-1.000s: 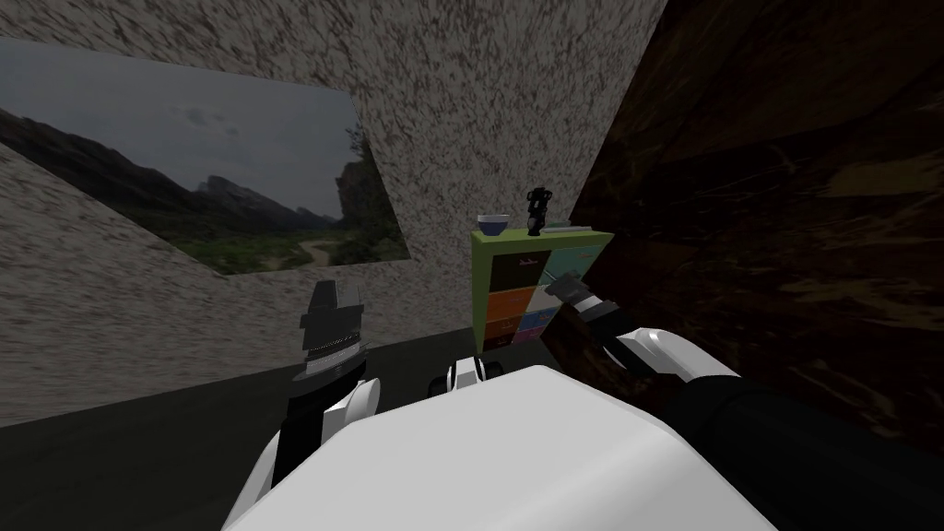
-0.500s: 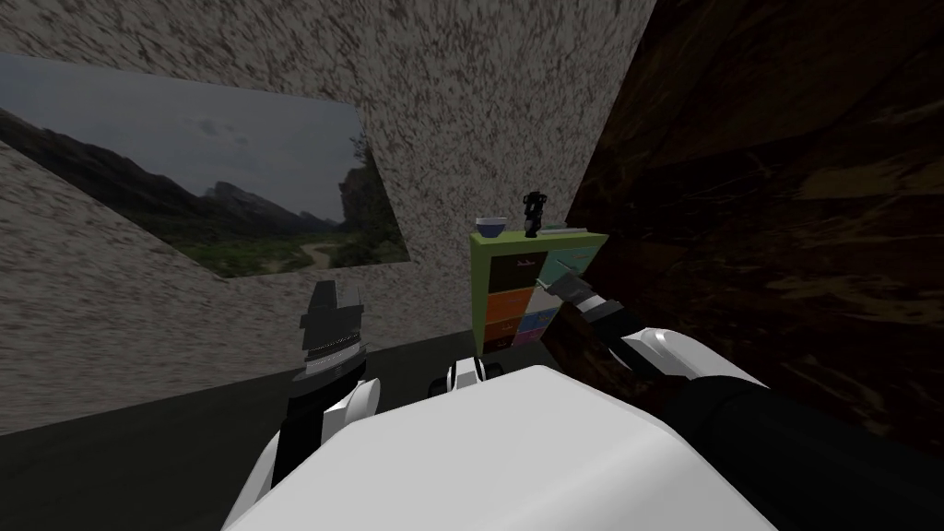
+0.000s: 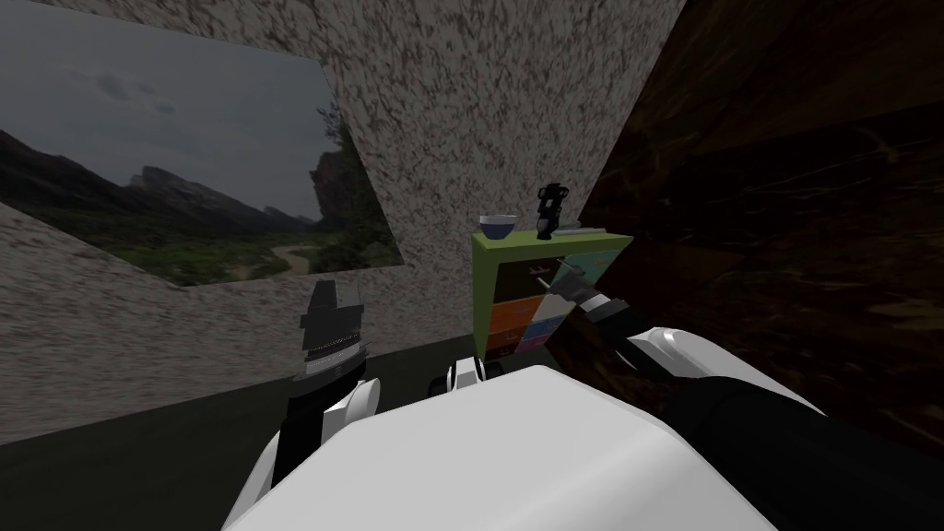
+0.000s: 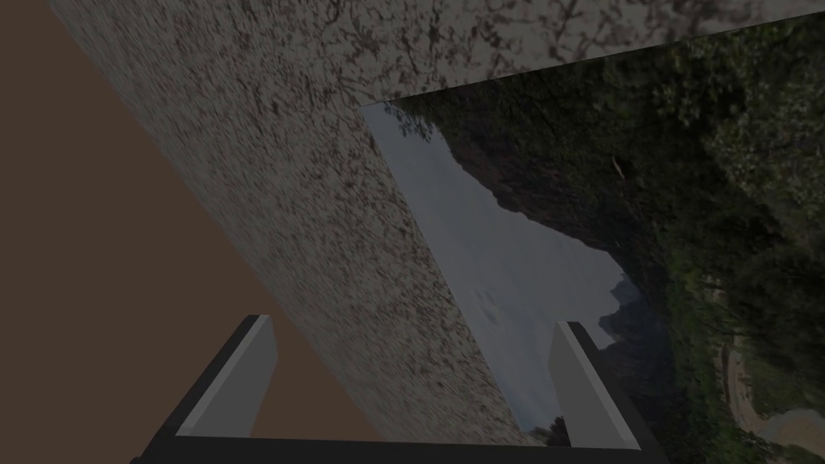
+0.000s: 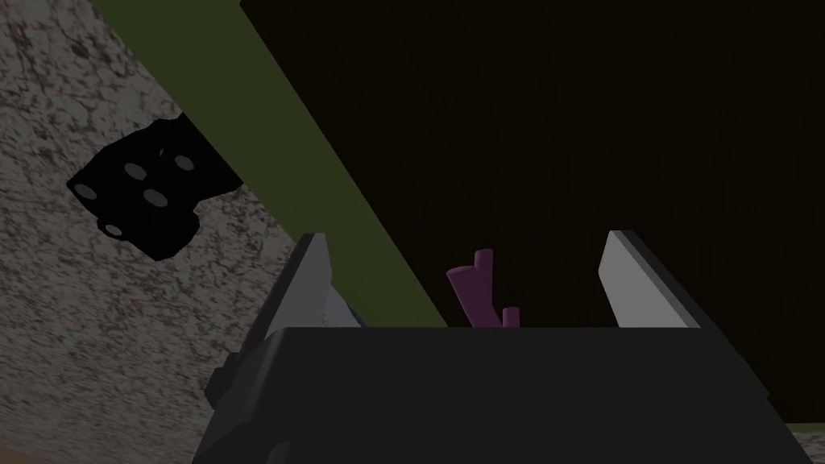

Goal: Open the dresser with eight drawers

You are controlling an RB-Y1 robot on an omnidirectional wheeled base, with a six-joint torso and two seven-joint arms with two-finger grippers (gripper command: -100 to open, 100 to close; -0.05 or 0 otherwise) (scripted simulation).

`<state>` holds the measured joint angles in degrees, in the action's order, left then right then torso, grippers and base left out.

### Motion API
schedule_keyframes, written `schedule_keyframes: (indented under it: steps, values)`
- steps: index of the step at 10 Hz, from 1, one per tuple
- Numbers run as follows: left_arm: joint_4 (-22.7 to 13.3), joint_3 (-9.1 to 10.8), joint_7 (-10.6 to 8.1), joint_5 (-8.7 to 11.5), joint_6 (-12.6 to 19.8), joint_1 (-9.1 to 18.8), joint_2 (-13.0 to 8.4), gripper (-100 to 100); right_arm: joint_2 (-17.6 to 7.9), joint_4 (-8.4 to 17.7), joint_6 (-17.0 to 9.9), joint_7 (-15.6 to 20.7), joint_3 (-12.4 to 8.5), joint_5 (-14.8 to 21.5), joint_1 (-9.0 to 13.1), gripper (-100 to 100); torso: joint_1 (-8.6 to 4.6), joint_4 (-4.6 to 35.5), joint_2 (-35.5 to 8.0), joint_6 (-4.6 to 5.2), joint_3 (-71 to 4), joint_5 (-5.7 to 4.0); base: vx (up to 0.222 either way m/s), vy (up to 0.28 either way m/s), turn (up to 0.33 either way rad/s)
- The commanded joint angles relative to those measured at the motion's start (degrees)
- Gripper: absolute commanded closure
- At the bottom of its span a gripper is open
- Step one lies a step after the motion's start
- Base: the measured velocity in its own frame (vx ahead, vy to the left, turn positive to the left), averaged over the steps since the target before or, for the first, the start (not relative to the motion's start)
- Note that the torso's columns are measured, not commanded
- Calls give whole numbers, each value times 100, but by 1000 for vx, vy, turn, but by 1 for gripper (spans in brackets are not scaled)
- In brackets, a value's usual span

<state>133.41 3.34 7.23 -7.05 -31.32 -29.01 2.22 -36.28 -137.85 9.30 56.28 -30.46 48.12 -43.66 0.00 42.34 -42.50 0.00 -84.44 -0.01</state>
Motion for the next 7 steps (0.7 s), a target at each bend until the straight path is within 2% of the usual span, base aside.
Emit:
schedule_keyframes:
  steps: [1, 4, 7]
  values:
    - [0, 0, 0, 0, 0, 0, 0, 0, -11, -58, 28, -16, -23, -25, -37, 100, 0, 1, -2, 1, 2, 0, -98, -28, -82]
    - [-1, 0, 0, 0, 1, 3, 0, 0, -26, -132, 62, -37, -54, -57, -85, 100, -3, 17, -26, 9, 18, 3, -190, -5, -44]
    - [0, 0, 0, 0, 0, 2, 0, 0, -31, -158, 114, -32, -19, -63, -136, 100, 11, 3, 23, 3, -22, 15, -129, -3, -44]
